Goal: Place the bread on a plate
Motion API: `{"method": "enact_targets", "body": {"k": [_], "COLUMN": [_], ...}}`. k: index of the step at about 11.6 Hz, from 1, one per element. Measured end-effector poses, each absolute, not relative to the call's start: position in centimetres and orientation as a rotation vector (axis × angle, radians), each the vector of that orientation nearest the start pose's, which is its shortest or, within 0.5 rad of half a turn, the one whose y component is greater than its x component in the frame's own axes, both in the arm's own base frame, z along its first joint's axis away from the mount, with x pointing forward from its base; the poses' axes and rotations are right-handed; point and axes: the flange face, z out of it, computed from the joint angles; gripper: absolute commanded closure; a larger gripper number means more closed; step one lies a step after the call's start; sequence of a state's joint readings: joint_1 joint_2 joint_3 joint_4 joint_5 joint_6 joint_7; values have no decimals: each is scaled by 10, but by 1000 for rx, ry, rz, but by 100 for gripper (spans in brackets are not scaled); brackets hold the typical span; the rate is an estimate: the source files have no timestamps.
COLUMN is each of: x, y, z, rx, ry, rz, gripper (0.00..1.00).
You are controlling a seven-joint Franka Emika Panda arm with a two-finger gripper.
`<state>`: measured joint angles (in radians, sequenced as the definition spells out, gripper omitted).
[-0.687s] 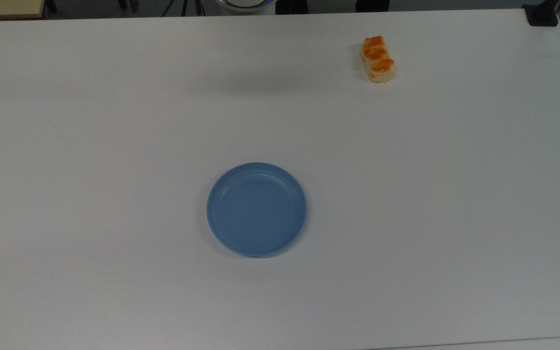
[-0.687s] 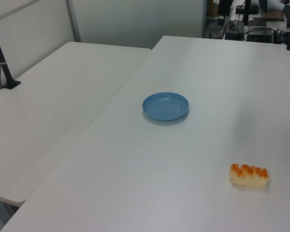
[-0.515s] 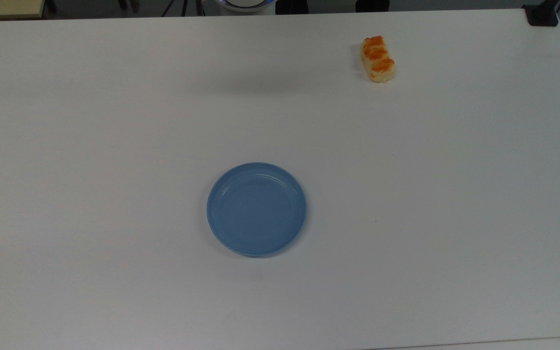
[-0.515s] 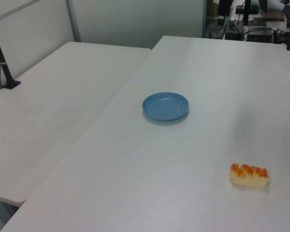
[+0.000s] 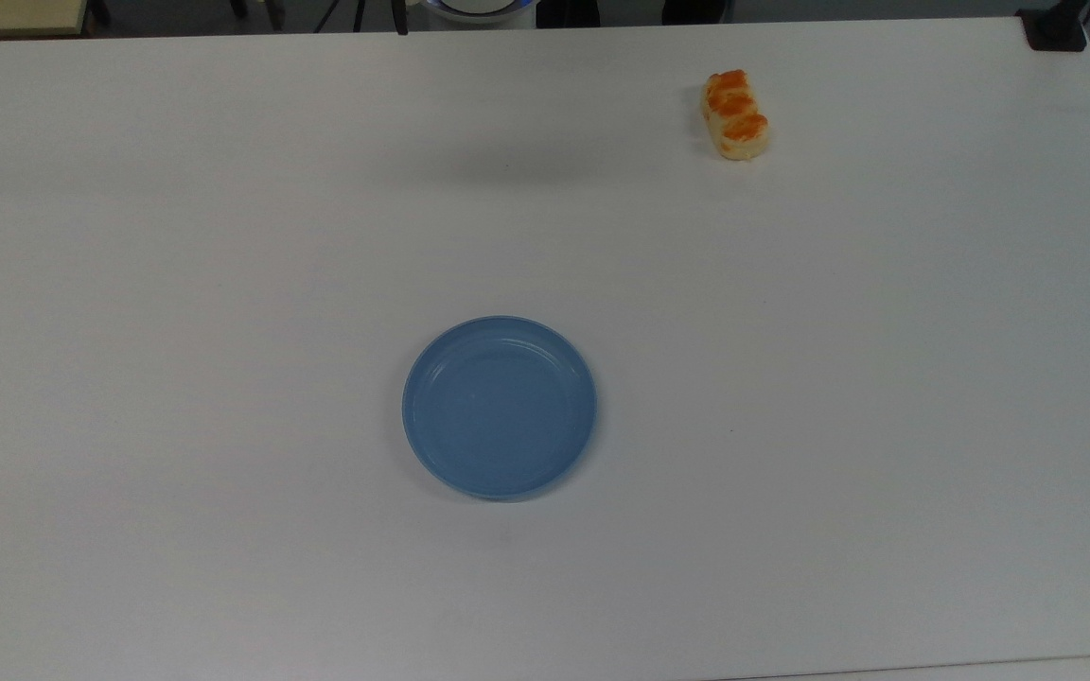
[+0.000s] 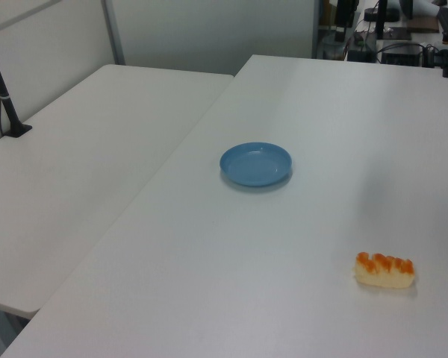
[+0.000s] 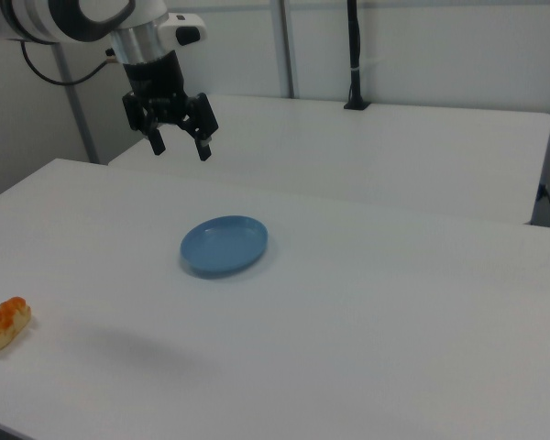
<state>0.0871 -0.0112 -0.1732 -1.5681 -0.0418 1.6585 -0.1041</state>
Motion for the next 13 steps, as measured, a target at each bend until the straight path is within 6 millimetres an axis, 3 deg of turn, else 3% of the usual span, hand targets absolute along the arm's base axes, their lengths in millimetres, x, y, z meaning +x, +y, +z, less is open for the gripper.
{"method": "enact_targets", "body": {"k": [4, 13], "x": [551, 553], "y": [-43, -42], "z": [633, 635], "rx": [-3183, -3184], "ry": [-54, -56], "rz": [-42, -66], "gripper": [0, 0]}}
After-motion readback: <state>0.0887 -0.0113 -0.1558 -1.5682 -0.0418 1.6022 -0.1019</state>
